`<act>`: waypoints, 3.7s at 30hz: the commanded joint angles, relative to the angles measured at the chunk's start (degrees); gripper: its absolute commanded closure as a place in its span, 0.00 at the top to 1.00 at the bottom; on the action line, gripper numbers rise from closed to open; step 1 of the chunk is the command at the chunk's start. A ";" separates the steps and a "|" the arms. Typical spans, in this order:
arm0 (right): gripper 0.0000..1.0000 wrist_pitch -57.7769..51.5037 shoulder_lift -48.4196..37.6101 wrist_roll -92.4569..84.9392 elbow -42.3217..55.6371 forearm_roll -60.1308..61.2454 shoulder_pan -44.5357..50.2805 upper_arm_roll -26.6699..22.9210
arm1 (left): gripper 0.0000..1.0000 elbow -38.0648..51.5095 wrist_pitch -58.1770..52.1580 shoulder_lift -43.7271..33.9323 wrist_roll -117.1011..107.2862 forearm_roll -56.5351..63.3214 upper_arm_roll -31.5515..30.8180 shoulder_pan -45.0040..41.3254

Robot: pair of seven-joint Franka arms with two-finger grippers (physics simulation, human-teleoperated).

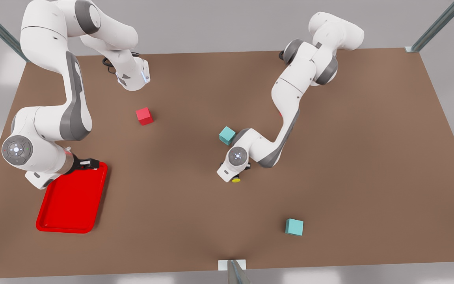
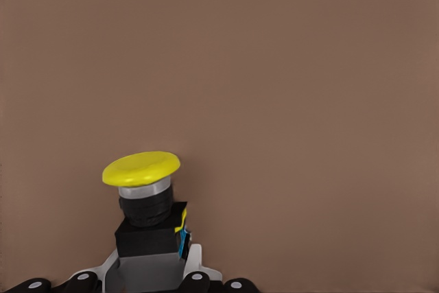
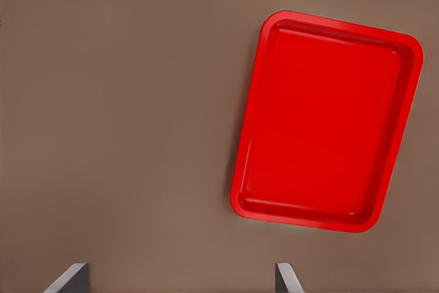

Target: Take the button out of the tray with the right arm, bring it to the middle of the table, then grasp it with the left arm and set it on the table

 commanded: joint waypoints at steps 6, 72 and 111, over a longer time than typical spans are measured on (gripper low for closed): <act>1.00 0.52 -0.05 1.63 0.03 0.06 0.06 0.01 | 0.45 0.03 0.34 -2.39 -2.51 -1.31 0.08 0.97; 1.00 2.55 -0.14 3.30 -0.59 1.64 -1.35 -0.08 | 0.34 -4.63 24.86 10.35 -96.90 41.76 36.02 -29.79; 1.00 1.67 -3.65 1.37 -4.28 2.87 -7.15 0.01 | 1.00 -4.72 19.85 14.13 -99.89 57.49 36.99 -32.78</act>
